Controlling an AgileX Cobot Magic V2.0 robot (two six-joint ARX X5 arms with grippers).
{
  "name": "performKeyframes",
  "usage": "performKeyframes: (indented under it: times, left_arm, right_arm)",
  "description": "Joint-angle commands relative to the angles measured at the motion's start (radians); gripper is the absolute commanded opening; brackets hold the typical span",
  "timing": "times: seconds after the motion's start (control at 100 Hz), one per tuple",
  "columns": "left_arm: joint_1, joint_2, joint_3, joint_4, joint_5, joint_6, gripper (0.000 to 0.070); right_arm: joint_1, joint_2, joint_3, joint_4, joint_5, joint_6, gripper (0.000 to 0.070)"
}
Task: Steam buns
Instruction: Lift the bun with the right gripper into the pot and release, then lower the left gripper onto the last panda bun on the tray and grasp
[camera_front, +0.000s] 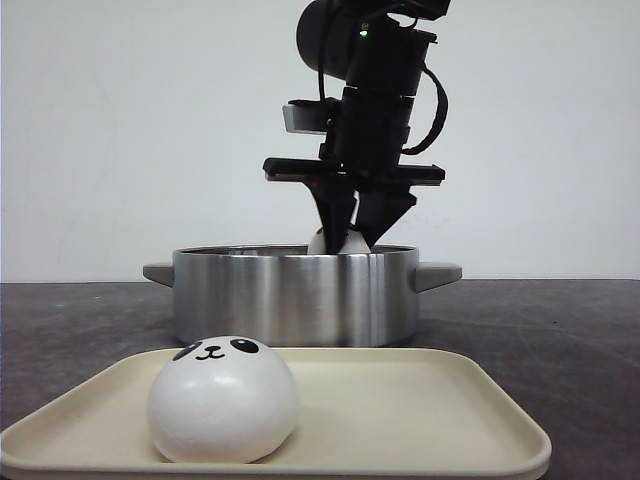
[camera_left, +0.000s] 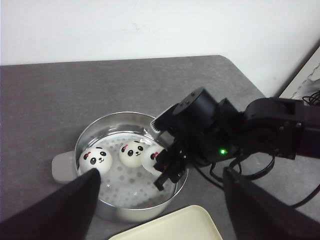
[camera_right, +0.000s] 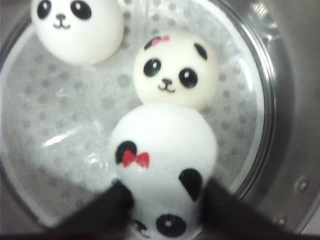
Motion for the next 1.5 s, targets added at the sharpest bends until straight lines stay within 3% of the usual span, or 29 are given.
performKeyframes:
  times: [0.0, 0.12, 0.29, 0.55, 0.58, 0.6, 0.65, 0.66, 0.68, 0.72, 0.95, 1.3, 1.35, 1.43, 1.49]
  left_arm:
    - [-0.008, 0.007, 0.018, 0.007, -0.005, 0.005, 0.0470]
    - [-0.008, 0.007, 0.018, 0.004, -0.005, 0.005, 0.0470]
    - [-0.008, 0.008, 0.018, -0.025, -0.005, 0.005, 0.0470]
    - [-0.008, 0.022, 0.018, -0.089, -0.004, 0.005, 0.0470]
    - [-0.008, 0.027, 0.015, -0.095, -0.004, 0.005, 0.0470]
    - [-0.009, 0.030, 0.012, -0.099, -0.004, 0.003, 0.0470]
    - [-0.014, 0.036, -0.002, -0.111, 0.001, -0.006, 0.0471]
    - [-0.015, 0.038, -0.005, -0.113, 0.003, -0.009, 0.0471]
    - [-0.017, 0.041, -0.009, -0.115, 0.004, -0.013, 0.0471]
    - [-0.026, 0.051, -0.025, -0.123, 0.011, -0.024, 0.0471]
    - [-0.106, 0.106, -0.167, -0.089, 0.029, -0.071, 0.0471]
    - [-0.236, 0.272, -0.462, 0.107, 0.067, -0.130, 0.0481]
    - [-0.245, 0.312, -0.472, 0.119, 0.076, -0.130, 0.0502]
    - [-0.253, 0.384, -0.472, 0.136, 0.094, -0.130, 0.0604]
    - [-0.255, 0.426, -0.472, 0.151, 0.105, -0.130, 0.0641]
  right_arm:
    - [0.009, 0.013, 0.013, 0.007, -0.003, -0.002, 0.0467]
    - [0.003, 0.013, 0.013, -0.020, -0.004, -0.002, 0.0475]
    - [0.002, 0.013, 0.013, -0.036, -0.004, -0.002, 0.0552]
    - [0.000, 0.009, 0.017, -0.048, -0.003, -0.017, 0.0543]
    - [0.000, 0.004, 0.023, -0.056, -0.003, -0.017, 0.0503]
    - [0.000, 0.000, 0.027, -0.061, -0.004, -0.018, 0.0440]
    - [0.000, -0.016, 0.040, -0.081, -0.008, -0.027, 0.0154]
    - [0.000, -0.024, 0.045, -0.087, -0.008, -0.030, 0.0050]
    - [0.000, -0.031, 0.049, -0.090, -0.008, -0.032, 0.0000]
    - [0.002, -0.055, 0.060, -0.100, -0.009, -0.043, 0.0027]
    - [0.053, -0.336, 0.071, -0.108, -0.008, -0.042, 0.0016]
    - [0.222, -0.780, 0.071, -0.067, 0.051, -0.042, 0.0016]
    - [0.234, -0.820, 0.071, -0.063, 0.065, -0.042, 0.0016]
    - [0.242, -0.871, 0.071, -0.066, 0.085, -0.042, 0.0016]
    - [0.241, -0.900, 0.071, -0.077, 0.089, -0.042, 0.0016]
